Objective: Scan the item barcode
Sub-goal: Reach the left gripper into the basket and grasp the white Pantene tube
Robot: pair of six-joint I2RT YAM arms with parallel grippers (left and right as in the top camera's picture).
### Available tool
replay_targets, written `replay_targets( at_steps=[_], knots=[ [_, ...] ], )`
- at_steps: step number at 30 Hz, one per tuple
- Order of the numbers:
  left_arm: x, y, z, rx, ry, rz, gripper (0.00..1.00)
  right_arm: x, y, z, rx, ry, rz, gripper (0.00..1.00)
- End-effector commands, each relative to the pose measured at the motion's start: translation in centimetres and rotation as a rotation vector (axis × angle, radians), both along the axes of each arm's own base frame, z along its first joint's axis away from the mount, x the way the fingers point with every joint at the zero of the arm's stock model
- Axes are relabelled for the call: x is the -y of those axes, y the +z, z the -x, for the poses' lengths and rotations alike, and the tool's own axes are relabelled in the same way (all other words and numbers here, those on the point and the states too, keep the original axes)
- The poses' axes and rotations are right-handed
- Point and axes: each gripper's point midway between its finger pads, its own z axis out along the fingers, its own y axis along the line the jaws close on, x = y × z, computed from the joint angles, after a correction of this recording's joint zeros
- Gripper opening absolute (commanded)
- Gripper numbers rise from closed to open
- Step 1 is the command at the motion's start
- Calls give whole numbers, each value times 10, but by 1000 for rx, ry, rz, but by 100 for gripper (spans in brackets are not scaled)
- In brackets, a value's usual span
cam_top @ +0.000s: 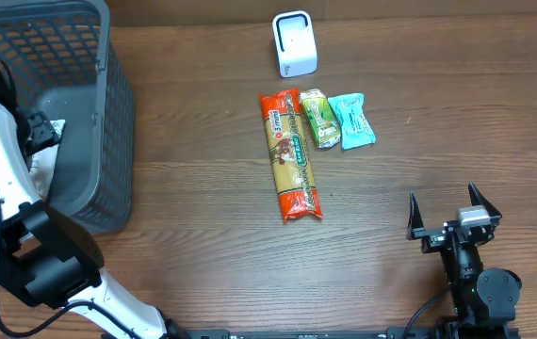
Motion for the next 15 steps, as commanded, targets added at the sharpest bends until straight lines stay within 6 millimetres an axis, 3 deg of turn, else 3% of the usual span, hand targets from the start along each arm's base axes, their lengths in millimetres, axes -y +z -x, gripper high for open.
replay_targets(
  at_steps=[1, 7, 15],
  knots=[
    [-7, -14, -2, -20, -56, -44, 72, -1, -1, 0, 5, 4, 3, 100],
    [-16, -36, -17, -7, -162, -95, 67, -1, -1, 0, 5, 4, 3, 100],
    [-20, -76, -17, 6, -183, -120, 69, -1, -1, 0, 5, 4, 3, 100]
  ],
)
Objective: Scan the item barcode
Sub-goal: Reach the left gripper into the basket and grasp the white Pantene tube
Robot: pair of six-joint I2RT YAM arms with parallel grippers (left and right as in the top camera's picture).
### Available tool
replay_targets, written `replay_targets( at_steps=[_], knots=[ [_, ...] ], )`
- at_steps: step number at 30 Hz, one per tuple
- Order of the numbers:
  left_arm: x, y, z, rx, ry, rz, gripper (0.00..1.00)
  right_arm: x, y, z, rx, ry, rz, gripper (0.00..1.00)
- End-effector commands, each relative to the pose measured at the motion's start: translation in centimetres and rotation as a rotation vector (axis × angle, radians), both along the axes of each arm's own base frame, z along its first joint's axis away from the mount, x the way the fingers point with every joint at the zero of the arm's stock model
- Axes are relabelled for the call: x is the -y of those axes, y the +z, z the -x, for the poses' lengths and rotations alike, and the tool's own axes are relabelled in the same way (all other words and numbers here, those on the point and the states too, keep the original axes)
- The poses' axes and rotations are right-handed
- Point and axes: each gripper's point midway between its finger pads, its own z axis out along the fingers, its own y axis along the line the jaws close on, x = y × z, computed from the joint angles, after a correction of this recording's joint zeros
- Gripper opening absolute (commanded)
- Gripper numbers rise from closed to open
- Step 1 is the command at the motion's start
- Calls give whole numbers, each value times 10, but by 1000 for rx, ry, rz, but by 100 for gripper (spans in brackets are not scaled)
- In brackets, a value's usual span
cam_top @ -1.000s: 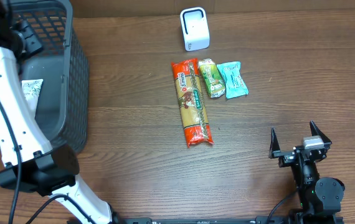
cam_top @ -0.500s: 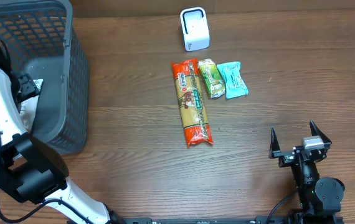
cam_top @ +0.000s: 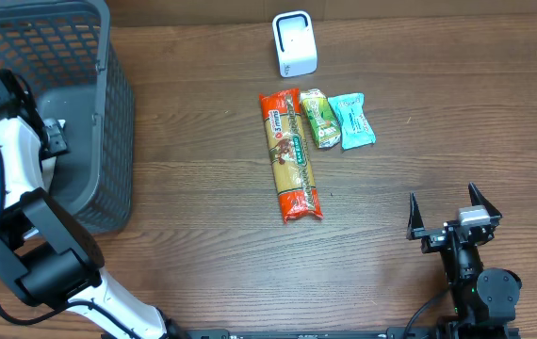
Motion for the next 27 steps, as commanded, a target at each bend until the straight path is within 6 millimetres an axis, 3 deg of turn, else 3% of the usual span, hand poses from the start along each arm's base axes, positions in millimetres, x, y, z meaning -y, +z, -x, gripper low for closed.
replay_targets(
  at_steps=[1, 8, 11, 16, 22, 24, 27],
  knots=[
    [-3, -19, 11, -33, -15, -12, 69, -1, -2, 0, 4, 4, 3, 100],
    [-17, -38, 29, -31, 30, -9, 68, -1, -2, 0, 4, 4, 3, 100],
    [-14, -44, 31, -13, 23, 42, 68, -1, -2, 0, 4, 4, 3, 100],
    [-1, -61, 36, 25, 5, 157, 47, -1, -2, 0, 4, 4, 3, 100],
    [13, -66, 30, 56, -27, 232, 31, -1, -2, 0, 4, 4, 3, 100],
    [15, -66, 30, 52, -31, 233, 13, -1, -2, 0, 4, 4, 3, 100],
    [17, -62, 28, 65, 4, 243, 4, -1, -2, 0, 4, 4, 3, 100]
  ],
)
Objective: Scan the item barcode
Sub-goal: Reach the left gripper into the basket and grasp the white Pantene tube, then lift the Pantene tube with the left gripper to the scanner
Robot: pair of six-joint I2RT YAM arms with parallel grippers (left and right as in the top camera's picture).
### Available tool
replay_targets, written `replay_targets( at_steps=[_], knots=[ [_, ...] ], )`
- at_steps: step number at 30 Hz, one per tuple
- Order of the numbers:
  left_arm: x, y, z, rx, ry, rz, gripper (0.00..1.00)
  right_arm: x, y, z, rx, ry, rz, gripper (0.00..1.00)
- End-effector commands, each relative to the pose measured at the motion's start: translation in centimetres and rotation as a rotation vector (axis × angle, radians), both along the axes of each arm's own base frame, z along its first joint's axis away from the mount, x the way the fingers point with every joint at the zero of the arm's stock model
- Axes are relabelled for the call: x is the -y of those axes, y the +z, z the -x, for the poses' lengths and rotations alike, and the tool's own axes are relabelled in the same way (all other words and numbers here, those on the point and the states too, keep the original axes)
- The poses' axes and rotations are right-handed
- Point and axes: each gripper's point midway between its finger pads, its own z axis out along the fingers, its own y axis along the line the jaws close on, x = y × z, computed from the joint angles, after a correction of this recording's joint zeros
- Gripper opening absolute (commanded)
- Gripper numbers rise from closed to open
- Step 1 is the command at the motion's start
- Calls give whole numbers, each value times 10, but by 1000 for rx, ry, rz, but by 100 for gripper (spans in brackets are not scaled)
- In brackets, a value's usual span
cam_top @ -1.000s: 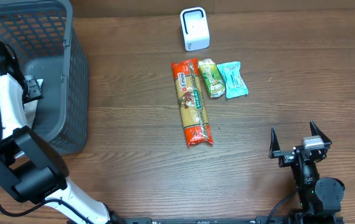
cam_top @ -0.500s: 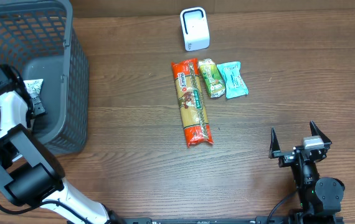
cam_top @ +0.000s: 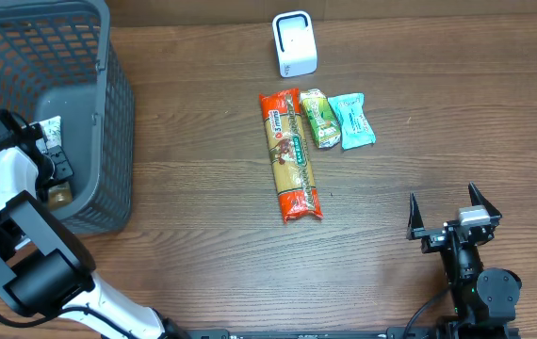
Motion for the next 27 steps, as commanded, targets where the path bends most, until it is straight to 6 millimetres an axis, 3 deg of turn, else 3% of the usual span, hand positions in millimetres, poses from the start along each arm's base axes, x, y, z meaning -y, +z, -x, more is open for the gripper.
replay_targets(
  at_steps=[1, 4, 8, 11, 15, 18, 21, 24, 27],
  knots=[
    [11, -1, -1, 16, 54, 64, 4, -1, -2, 0, 5, 4, 4, 100],
    [9, 18, -3, 36, 108, 76, 4, -1, -2, 0, 5, 4, 4, 100],
    [6, 67, -13, 97, 132, 61, 4, -1, -2, 0, 5, 4, 4, 100],
    [15, 126, -31, 222, 86, 77, 4, -1, -2, 0, 5, 4, 4, 100],
    [34, 222, -48, 480, 63, 118, 4, -1, -2, 0, 5, 4, 4, 100],
    [58, 293, -51, 676, 25, 160, 4, -1, -2, 0, 5, 4, 4, 100],
    [99, 353, -46, 851, -72, 251, 4, -1, -2, 0, 5, 4, 4, 100],
    [145, 389, -35, 941, -138, 398, 4, -1, -2, 0, 5, 4, 4, 100],
    [190, 396, -24, 917, -139, 576, 4, -1, -2, 0, 5, 4, 4, 100]
  ],
)
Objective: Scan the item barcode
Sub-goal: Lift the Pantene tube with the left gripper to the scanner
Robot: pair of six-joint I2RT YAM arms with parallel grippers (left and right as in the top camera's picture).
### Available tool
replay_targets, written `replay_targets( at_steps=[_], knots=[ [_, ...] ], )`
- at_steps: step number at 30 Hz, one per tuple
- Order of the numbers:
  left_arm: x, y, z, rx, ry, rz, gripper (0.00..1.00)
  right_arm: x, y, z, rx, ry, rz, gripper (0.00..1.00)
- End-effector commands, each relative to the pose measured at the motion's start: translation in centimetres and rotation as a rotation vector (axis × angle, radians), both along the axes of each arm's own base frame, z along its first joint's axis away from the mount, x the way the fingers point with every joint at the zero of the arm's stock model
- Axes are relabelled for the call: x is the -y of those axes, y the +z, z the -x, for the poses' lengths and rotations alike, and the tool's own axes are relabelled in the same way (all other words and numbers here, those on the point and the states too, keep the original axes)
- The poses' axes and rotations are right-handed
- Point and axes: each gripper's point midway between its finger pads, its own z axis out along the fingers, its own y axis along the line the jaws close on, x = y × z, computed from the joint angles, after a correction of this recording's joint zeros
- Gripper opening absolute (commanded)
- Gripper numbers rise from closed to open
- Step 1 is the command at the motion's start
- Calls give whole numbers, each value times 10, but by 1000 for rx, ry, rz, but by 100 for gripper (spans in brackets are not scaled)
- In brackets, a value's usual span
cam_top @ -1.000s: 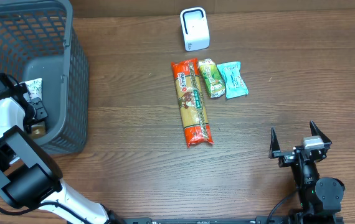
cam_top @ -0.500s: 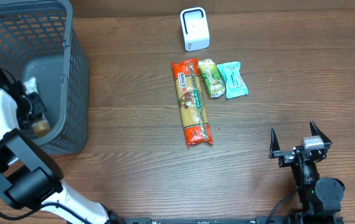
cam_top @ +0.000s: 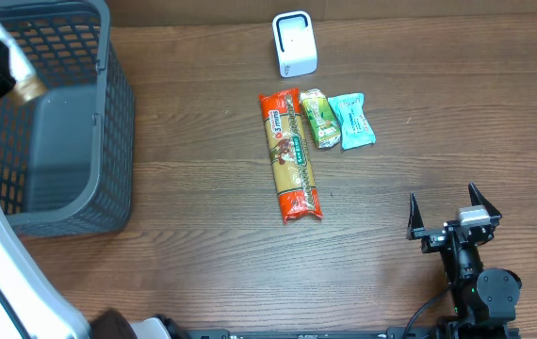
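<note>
My left arm rises along the far left edge, close under the overhead camera. Its gripper (cam_top: 0,71) hangs over the grey basket's back left corner. It looks shut on a small white item with a golden-brown end (cam_top: 29,87), though most of that item is hidden and the jaws are hard to make out. The white barcode scanner (cam_top: 294,43) stands at the back middle of the table. My right gripper (cam_top: 446,209) rests open at the front right, nothing between its fingers.
The grey mesh basket (cam_top: 108,122) fills the left side, and its floor shows no items. An orange pasta pack (cam_top: 290,155), a green snack packet (cam_top: 320,118) and a teal snack packet (cam_top: 351,121) lie side by side in front of the scanner.
My left gripper was down inside the basket by a white item. Now it is raised over the basket's back left corner, and the item no longer lies on the basket floor. The right arm is unchanged.
My left gripper was reaching into the basket by a white item, then stood lower and nearer the basket's front left. Now it is up above the basket with the item gone from the floor. The table items and right arm never moved.
</note>
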Motion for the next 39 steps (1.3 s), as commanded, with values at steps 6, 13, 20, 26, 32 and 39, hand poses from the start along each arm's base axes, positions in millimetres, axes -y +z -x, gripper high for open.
replay_targets(
  at_steps=[6, 13, 20, 26, 32, 39],
  knots=[
    [142, -38, 13, -229, -295, 272, 4, -1, -2, 0, 4, 4, 4, 100],
    [217, -135, 8, -559, -321, 39, 4, -1, -2, 0, 4, 4, 3, 100],
    [255, -221, -7, -785, -205, -162, 4, -1, -2, 0, 4, 4, 3, 100],
    [278, -299, -12, -978, -164, -177, 4, -1, -2, 0, 4, 4, 3, 100],
    [296, -360, -14, -1100, -195, -154, 4, -1, -2, 0, 4, 4, 3, 100],
    [300, -391, -30, -1081, -295, -236, 5, -1, -2, 0, 4, 4, 3, 100]
  ],
)
